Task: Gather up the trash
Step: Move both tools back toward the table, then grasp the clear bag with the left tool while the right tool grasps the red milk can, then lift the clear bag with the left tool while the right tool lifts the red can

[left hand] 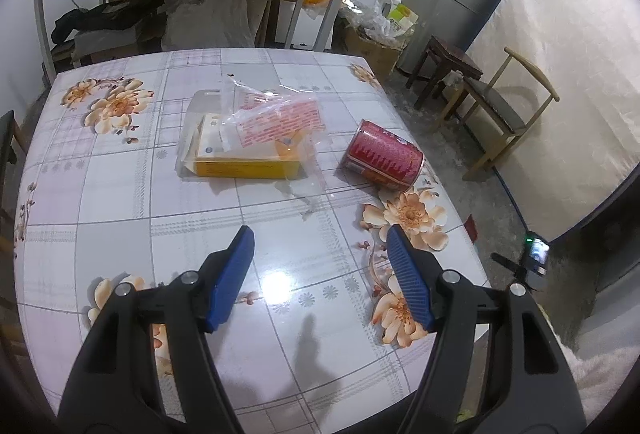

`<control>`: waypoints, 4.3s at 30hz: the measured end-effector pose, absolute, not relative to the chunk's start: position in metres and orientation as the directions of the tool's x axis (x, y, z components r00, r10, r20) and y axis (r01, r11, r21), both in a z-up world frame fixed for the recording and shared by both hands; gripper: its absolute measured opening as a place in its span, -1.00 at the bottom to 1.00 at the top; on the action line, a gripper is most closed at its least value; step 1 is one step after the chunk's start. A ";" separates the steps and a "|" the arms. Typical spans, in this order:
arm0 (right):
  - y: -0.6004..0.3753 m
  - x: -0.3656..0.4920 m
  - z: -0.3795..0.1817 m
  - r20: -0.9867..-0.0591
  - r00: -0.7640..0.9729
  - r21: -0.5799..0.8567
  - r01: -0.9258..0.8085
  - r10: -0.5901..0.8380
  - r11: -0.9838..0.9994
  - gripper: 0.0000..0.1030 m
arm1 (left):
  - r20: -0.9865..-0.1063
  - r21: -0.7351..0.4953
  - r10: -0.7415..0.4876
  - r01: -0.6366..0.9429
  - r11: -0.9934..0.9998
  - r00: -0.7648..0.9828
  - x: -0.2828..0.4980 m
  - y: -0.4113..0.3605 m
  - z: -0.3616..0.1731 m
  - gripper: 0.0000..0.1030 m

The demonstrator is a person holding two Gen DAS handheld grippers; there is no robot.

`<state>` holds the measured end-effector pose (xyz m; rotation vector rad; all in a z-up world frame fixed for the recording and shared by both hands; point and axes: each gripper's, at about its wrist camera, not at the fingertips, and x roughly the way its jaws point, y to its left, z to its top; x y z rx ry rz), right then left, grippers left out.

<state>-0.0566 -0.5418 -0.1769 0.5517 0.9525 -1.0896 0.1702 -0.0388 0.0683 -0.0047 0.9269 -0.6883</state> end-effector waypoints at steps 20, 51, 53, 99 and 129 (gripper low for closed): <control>-0.292 0.156 0.009 -0.644 0.759 0.107 0.213 -0.096 0.971 0.82 | -0.735 -0.335 -0.537 0.467 0.818 0.414 0.177 0.014 0.050 0.52; -0.292 0.236 -0.043 -0.716 0.688 0.279 0.126 0.119 0.952 0.83 | -0.824 0.104 -0.399 0.799 0.593 0.403 0.306 -0.139 0.017 0.60; -0.290 0.237 -0.044 -0.715 0.688 0.281 0.122 0.123 0.952 0.83 | -0.815 0.100 -0.409 0.795 0.598 0.410 0.305 -0.136 0.019 0.46; -0.258 0.166 -0.021 -0.720 0.693 0.178 0.215 -0.021 0.960 0.42 | -0.690 -0.520 -0.699 0.542 0.660 0.189 0.191 -0.019 0.018 -0.51; -0.219 0.134 -0.004 -0.716 0.668 -0.022 0.271 -0.204 0.962 0.23 | -0.742 -0.446 -0.627 0.523 0.727 0.238 0.187 -0.015 0.001 -0.47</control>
